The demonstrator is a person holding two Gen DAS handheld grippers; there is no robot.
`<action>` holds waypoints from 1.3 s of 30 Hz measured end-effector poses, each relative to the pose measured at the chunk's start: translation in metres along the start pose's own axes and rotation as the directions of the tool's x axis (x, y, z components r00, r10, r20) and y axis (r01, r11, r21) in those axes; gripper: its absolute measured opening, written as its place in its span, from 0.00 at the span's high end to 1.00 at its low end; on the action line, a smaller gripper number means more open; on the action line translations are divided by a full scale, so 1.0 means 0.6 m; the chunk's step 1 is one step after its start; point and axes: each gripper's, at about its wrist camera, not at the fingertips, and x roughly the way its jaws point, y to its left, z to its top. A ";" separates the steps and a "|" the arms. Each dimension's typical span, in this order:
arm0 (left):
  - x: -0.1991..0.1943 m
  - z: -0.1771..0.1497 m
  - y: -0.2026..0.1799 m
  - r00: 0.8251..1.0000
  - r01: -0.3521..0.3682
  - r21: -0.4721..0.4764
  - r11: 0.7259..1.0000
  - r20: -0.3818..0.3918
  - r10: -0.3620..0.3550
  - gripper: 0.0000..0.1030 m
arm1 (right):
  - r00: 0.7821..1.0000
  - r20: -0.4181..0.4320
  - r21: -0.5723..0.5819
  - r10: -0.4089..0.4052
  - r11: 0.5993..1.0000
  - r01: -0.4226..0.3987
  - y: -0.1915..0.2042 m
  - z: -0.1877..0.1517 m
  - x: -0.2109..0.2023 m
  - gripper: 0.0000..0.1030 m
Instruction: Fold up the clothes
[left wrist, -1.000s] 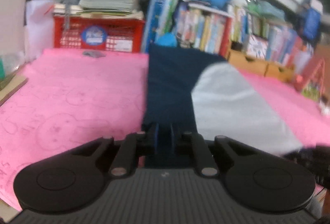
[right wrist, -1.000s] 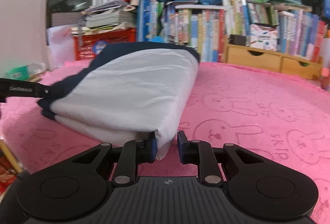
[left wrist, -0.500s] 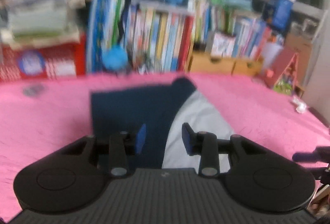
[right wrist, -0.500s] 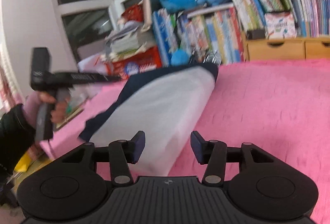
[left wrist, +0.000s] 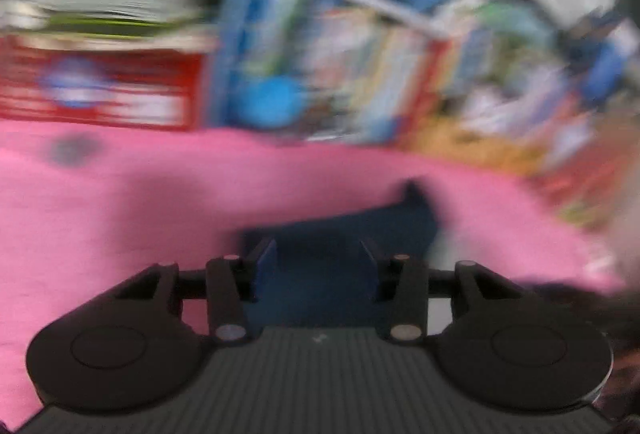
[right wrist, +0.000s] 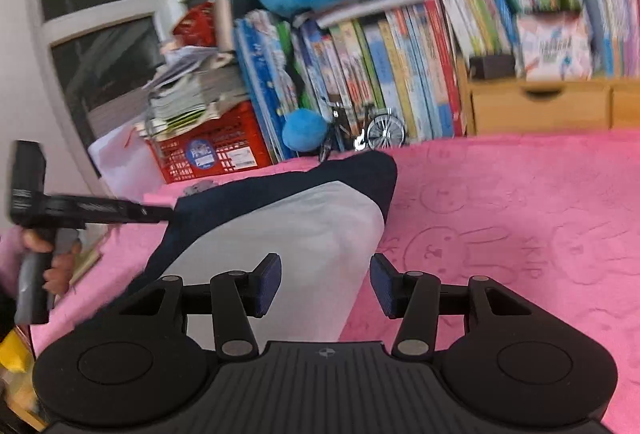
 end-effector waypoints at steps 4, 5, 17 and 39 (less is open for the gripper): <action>0.102 0.042 -0.055 0.991 0.074 0.023 0.997 -0.115 -0.071 0.51 | 0.999 -0.037 0.046 0.006 0.999 -0.004 -0.020 0.005 0.053 0.51; 0.127 0.046 -0.066 0.990 0.045 0.047 0.998 -0.134 -0.038 0.51 | 0.999 -0.042 0.053 0.013 0.999 -0.011 -0.022 0.002 0.059 0.49; 0.252 0.028 -0.145 0.969 -0.035 0.296 0.955 -0.225 0.105 0.42 | 0.995 -0.059 0.003 0.082 0.997 -0.082 -0.023 -0.010 0.072 0.37; 0.295 0.041 -0.104 0.945 0.089 0.123 0.988 -0.324 -0.044 0.43 | 0.992 -0.062 0.022 0.107 0.994 -0.105 -0.034 -0.015 0.086 0.32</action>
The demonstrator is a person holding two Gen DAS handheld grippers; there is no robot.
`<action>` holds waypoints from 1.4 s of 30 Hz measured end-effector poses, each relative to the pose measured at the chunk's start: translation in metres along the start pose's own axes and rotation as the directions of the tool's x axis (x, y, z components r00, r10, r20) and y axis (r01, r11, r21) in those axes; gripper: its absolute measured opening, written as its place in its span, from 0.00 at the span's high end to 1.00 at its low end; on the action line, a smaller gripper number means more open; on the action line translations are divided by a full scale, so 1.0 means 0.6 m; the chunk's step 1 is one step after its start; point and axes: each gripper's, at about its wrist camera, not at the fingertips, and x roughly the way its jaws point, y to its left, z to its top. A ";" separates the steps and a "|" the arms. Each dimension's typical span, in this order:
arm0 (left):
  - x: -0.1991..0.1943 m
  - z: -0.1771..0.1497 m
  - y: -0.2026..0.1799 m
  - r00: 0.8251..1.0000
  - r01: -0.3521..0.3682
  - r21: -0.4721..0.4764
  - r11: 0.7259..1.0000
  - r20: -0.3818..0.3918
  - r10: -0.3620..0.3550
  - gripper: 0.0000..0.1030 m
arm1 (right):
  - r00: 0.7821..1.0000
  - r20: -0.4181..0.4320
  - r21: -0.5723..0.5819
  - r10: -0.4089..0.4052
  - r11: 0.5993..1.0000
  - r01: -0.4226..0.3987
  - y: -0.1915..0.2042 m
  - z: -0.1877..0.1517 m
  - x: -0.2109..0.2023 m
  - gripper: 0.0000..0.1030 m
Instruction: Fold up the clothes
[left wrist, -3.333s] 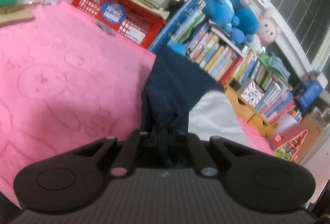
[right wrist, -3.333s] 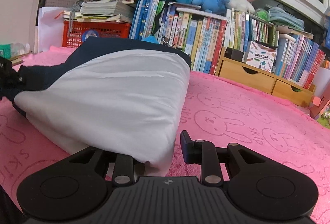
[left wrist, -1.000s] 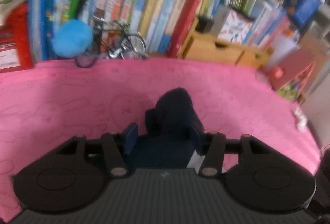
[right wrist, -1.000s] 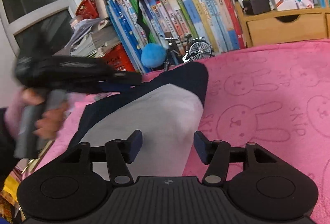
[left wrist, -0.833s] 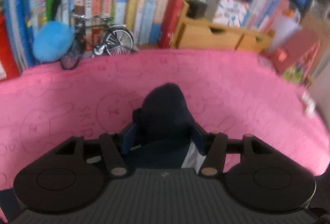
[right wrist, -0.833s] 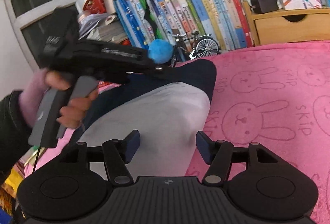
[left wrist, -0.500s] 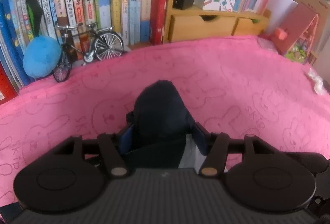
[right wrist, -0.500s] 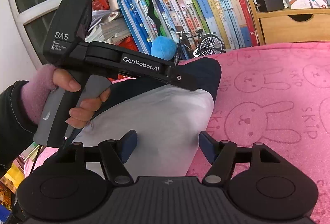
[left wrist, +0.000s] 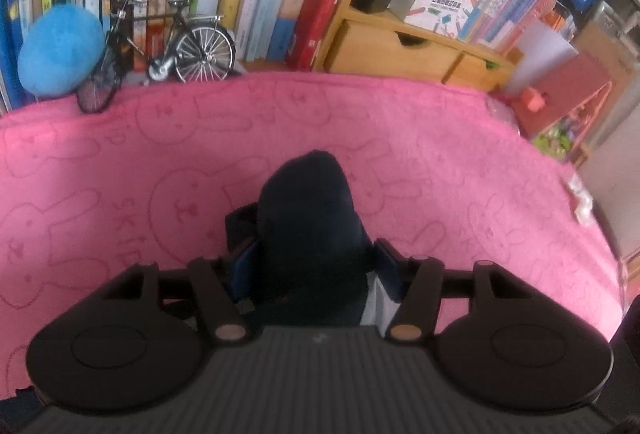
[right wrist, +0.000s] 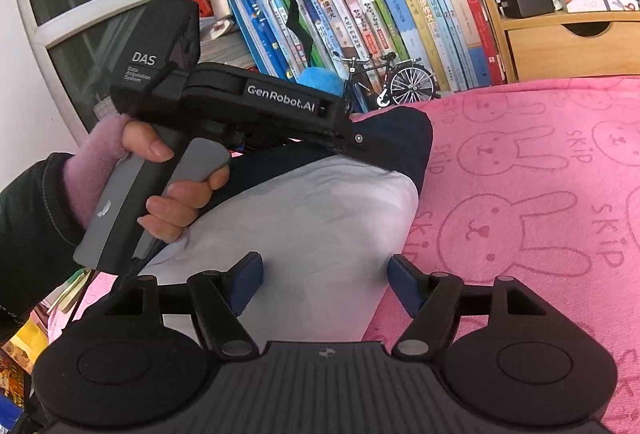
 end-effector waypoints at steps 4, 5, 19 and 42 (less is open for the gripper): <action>0.007 0.005 0.012 0.999 0.033 -0.046 0.998 -0.006 -0.033 0.51 | 1.000 -0.002 0.005 0.004 1.000 -0.004 -0.002 -0.001 0.003 0.31; 0.008 0.007 0.016 0.999 0.043 -0.066 0.997 -0.001 -0.043 0.60 | 1.000 -0.003 0.004 0.005 1.000 -0.005 -0.002 -0.002 0.004 0.31; 0.028 0.057 0.084 0.995 0.094 -0.397 0.913 0.055 -0.079 0.83 | 0.999 -0.032 -0.005 0.019 1.000 -0.020 -0.001 0.001 0.000 0.30; -0.292 -0.177 0.135 0.939 -0.145 -0.341 0.929 0.250 0.238 0.55 | 0.999 -0.008 0.109 -0.034 0.993 0.035 -0.008 -0.008 -0.032 0.29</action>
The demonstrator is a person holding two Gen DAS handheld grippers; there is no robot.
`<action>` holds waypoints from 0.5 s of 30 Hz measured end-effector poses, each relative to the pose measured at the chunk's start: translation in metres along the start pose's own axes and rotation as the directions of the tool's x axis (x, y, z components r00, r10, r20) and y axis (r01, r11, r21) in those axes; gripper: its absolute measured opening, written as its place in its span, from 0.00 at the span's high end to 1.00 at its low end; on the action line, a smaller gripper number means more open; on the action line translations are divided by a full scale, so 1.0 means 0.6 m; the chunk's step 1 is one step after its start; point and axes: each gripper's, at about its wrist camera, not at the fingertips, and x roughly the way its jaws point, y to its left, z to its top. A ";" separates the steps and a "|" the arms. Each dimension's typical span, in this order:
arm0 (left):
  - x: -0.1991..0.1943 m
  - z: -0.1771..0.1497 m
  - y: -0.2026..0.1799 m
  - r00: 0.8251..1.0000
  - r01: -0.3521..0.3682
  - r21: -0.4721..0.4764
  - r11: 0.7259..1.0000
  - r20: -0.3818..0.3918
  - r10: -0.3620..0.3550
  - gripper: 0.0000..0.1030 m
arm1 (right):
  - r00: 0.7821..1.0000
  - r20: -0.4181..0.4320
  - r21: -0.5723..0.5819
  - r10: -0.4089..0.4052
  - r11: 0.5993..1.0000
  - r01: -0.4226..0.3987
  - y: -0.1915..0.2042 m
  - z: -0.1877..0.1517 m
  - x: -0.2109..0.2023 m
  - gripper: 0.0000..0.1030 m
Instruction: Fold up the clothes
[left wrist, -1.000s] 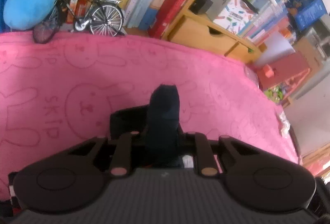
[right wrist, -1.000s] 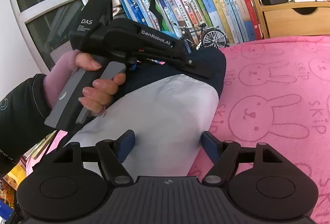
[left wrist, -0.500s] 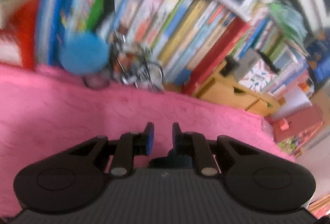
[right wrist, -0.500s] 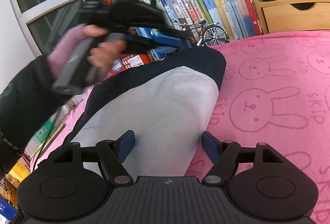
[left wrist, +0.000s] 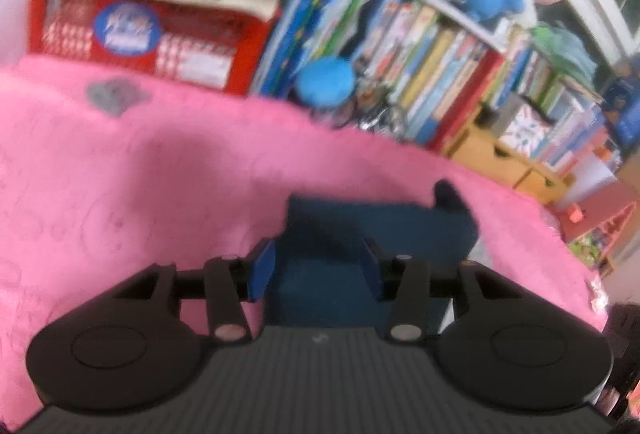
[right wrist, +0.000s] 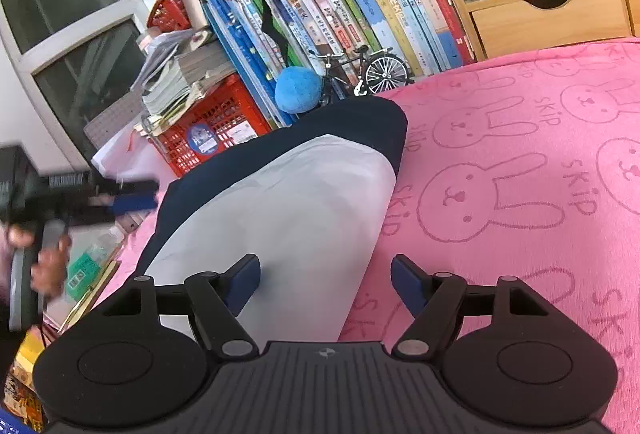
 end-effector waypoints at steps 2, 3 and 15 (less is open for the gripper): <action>0.004 -0.013 0.019 1.000 0.011 -0.027 1.000 -0.013 -0.011 0.53 | 1.000 -0.009 0.017 0.001 1.000 0.000 -0.002 0.003 0.006 0.29; 0.010 -0.017 0.026 1.000 0.018 -0.042 0.999 -0.023 -0.019 0.53 | 1.000 -0.015 0.029 0.006 1.000 -0.006 -0.003 0.004 0.010 0.29; 0.038 -0.050 0.026 0.999 0.008 0.033 0.999 -0.035 -0.007 0.52 | 0.999 -0.037 0.061 0.000 0.998 0.002 0.006 0.012 0.036 0.28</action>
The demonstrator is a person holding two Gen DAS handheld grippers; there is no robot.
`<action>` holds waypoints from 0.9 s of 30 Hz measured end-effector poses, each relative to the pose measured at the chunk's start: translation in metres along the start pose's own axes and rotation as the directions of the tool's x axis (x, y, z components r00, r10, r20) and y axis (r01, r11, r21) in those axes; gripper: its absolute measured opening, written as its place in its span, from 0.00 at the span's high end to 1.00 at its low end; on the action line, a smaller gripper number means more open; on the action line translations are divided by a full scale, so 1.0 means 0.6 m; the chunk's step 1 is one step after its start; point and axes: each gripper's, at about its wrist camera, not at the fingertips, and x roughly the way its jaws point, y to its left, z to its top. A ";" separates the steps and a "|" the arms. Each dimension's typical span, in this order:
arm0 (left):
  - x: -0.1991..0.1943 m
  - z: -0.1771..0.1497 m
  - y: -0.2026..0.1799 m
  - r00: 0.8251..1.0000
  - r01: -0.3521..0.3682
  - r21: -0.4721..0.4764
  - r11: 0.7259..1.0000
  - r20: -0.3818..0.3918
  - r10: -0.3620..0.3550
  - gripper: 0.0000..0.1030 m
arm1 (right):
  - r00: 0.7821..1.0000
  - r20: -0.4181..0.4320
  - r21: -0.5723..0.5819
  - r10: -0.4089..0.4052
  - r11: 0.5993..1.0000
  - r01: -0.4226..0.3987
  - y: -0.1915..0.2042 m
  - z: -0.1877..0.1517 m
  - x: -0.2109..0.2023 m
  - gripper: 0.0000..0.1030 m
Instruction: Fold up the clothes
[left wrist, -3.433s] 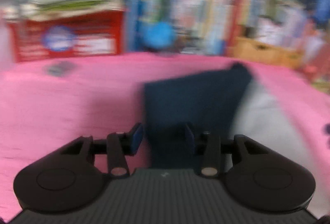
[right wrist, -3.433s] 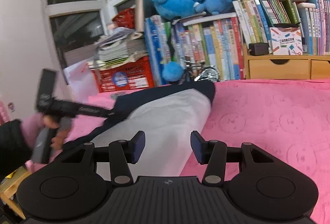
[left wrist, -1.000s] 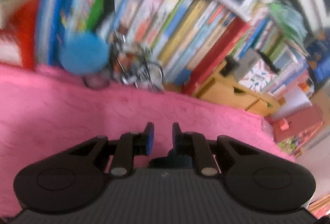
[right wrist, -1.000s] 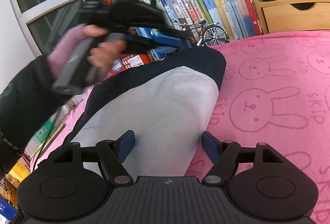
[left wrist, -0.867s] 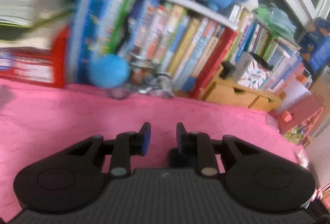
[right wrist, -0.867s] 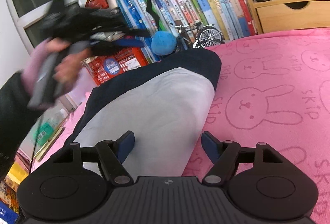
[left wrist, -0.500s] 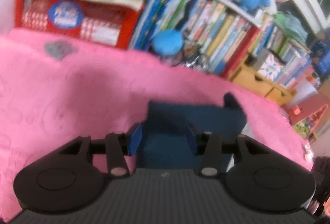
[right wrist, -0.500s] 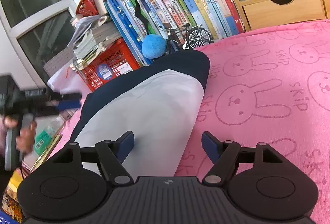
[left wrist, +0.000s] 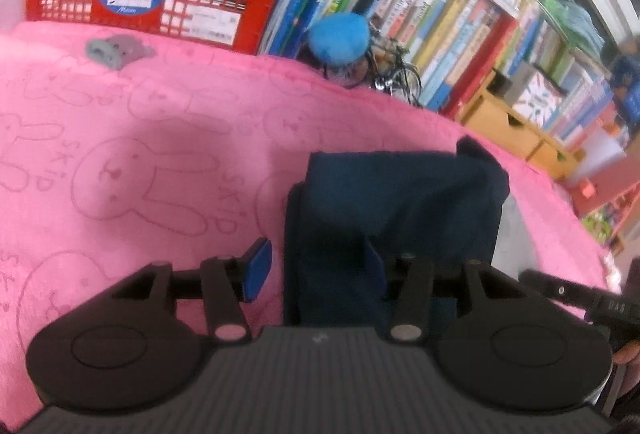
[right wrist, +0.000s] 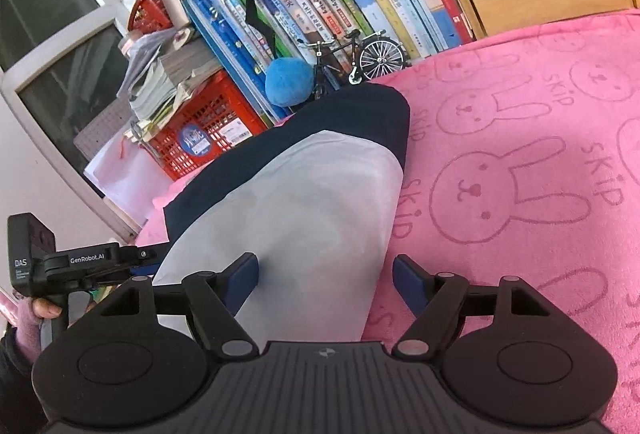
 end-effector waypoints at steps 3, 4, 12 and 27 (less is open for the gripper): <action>0.005 -0.002 0.007 1.000 0.017 -0.014 1.000 -0.007 -0.017 0.52 | 1.000 0.000 -0.009 -0.010 1.000 0.010 0.004 -0.001 0.001 0.27; 0.006 -0.003 0.009 1.000 0.021 -0.017 1.000 -0.009 -0.022 0.52 | 1.000 0.001 -0.012 -0.013 1.000 0.013 0.005 -0.002 0.002 0.27; 0.012 -0.004 0.018 0.999 0.044 -0.032 0.999 -0.019 -0.045 0.52 | 1.000 -0.002 -0.031 -0.019 0.999 0.019 0.013 0.001 0.009 0.26; 0.012 -0.009 0.025 0.997 0.072 -0.038 0.997 -0.001 -0.072 0.52 | 1.000 -0.005 -0.034 0.010 0.999 -0.011 0.012 0.005 0.019 0.24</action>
